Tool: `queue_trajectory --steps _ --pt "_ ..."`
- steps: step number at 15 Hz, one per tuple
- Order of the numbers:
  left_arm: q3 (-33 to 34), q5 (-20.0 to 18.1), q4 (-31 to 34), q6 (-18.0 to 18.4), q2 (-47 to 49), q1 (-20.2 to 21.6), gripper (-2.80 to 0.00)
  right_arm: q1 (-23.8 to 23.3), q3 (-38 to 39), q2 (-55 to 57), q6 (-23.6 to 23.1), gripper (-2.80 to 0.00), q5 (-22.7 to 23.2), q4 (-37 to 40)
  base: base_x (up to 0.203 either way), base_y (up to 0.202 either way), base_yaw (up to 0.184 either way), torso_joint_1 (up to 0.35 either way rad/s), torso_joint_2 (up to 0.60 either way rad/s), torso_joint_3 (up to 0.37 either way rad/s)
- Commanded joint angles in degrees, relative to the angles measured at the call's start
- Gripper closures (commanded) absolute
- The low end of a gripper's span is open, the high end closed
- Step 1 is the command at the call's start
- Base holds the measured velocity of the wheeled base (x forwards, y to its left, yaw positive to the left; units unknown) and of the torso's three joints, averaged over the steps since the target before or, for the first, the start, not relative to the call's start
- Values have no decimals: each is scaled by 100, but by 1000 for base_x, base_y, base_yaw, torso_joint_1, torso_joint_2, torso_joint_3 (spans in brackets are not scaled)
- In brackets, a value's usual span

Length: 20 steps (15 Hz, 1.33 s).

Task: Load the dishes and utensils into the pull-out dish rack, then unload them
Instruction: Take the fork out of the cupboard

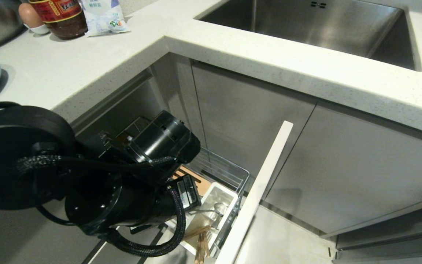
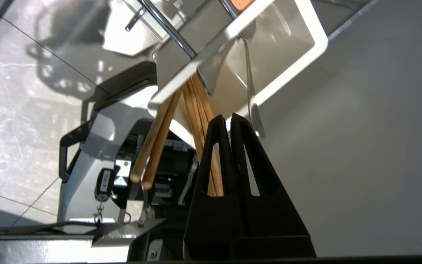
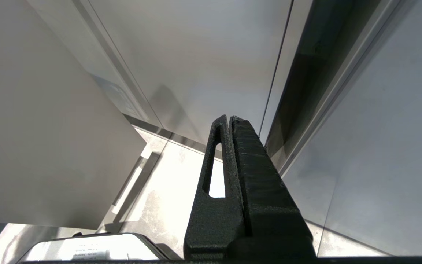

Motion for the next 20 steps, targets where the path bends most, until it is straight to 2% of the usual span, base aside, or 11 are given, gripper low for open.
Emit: queue_trajectory --steps 1,20 --pt "17 82 -8 -36 156 68 -280 2 0 -23 2 0 -1 -2 0 0 0 0 0 0" --pt "101 -13 -832 -189 1121 295 -280 5 0 -24 2 0 -1 -2 0 0 0 0 0 0"
